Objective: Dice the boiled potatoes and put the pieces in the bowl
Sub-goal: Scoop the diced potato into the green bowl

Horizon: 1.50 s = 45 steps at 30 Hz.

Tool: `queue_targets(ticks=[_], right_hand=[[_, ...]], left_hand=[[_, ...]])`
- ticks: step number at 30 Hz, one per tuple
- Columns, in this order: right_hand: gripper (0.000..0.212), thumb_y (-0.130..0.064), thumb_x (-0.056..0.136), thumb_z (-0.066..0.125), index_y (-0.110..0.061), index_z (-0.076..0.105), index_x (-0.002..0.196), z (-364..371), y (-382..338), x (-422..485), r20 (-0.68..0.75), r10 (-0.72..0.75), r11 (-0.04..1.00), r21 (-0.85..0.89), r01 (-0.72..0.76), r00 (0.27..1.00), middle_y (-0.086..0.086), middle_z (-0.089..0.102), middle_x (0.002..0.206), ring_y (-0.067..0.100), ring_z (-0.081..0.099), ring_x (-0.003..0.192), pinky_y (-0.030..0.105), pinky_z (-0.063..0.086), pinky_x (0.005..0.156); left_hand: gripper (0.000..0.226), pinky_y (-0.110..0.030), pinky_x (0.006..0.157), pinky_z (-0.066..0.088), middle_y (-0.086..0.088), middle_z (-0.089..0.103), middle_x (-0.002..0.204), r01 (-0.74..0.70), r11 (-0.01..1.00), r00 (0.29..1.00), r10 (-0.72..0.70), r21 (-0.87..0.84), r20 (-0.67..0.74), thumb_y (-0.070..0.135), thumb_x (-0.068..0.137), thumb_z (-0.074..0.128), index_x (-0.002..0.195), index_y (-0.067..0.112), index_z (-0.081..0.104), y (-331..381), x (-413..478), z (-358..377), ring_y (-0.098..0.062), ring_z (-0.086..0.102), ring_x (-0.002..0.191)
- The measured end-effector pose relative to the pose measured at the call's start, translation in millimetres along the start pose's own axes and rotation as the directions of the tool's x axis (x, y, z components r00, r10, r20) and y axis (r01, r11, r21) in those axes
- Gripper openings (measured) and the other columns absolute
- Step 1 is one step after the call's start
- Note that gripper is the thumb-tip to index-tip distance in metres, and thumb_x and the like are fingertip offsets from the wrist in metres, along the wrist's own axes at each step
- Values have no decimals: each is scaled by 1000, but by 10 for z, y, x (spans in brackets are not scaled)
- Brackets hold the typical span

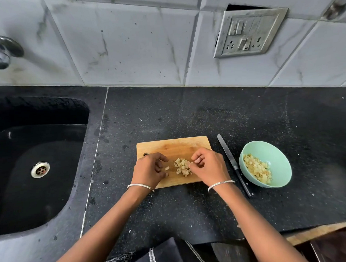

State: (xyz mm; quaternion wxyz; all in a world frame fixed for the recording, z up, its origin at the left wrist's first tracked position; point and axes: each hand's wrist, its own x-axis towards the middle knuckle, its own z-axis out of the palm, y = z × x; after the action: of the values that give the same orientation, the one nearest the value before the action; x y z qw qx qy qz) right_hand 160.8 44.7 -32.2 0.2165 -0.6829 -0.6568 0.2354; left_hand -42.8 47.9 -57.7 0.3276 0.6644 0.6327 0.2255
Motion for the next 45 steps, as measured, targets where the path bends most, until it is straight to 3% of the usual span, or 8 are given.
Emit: queue_targets(ticks=[5,8,17,27,34,37,39,45], right_hand=[[75,-44,57,91,-24,52,119,-72,115,132,282,100,989,-129,-66,954,-9,51,109,8,51,90,31,49,88],[87,-35,57,93,-21,47,129,19,43,182,348,38,981,-189,31,937,-5,46,123,13,51,107,32,46,97],[81,-31,55,94,-22,53,124,128,-106,304,419,-23,973,-198,116,907,-2,48,128,19,47,118,35,43,100],[48,-31,59,89,-21,65,99,140,-171,308,362,-38,974,-195,115,931,-1,61,108,19,52,102,35,48,86],[34,-16,55,90,-20,71,84,87,-85,320,361,62,996,43,-83,930,-4,69,84,13,63,79,29,56,70],[37,-7,52,89,-18,73,84,3,-47,355,411,114,968,158,-194,904,3,73,85,18,68,80,37,60,77],[41,-3,52,88,-14,73,88,-83,-26,383,431,128,936,246,-252,893,12,73,91,24,70,83,43,60,81],[42,12,66,81,2,67,105,-613,42,342,445,135,864,384,-325,885,6,64,83,9,62,73,17,53,63]], left_hand=[[56,-26,72,46,7,59,92,23,986,993,-42,168,109,27,53,92,100,22,64,77,100,34,-13,55,84],[59,-32,79,53,3,66,94,19,992,989,-37,127,144,21,50,93,103,20,66,153,166,123,-18,62,88],[38,-37,75,58,-2,70,81,164,978,978,-144,-130,151,-1,63,75,95,16,63,288,254,226,-17,69,74],[25,-35,78,57,-1,72,79,326,943,935,-313,-62,166,9,60,81,64,25,63,388,328,220,-19,68,80],[19,-37,79,59,-9,70,75,494,827,852,-401,-267,336,-5,65,80,74,10,71,390,377,107,-21,65,70],[19,-48,86,56,-21,68,80,542,739,826,-384,-399,411,-17,70,71,77,0,67,462,404,27,-31,67,80],[18,-45,84,57,-22,68,82,539,719,827,-351,-439,439,-20,72,68,80,-4,66,554,437,-32,-32,68,81],[18,-34,75,60,-23,69,85,500,711,836,-247,-495,491,-19,75,65,83,-4,68,975,563,-55,-30,69,80]])
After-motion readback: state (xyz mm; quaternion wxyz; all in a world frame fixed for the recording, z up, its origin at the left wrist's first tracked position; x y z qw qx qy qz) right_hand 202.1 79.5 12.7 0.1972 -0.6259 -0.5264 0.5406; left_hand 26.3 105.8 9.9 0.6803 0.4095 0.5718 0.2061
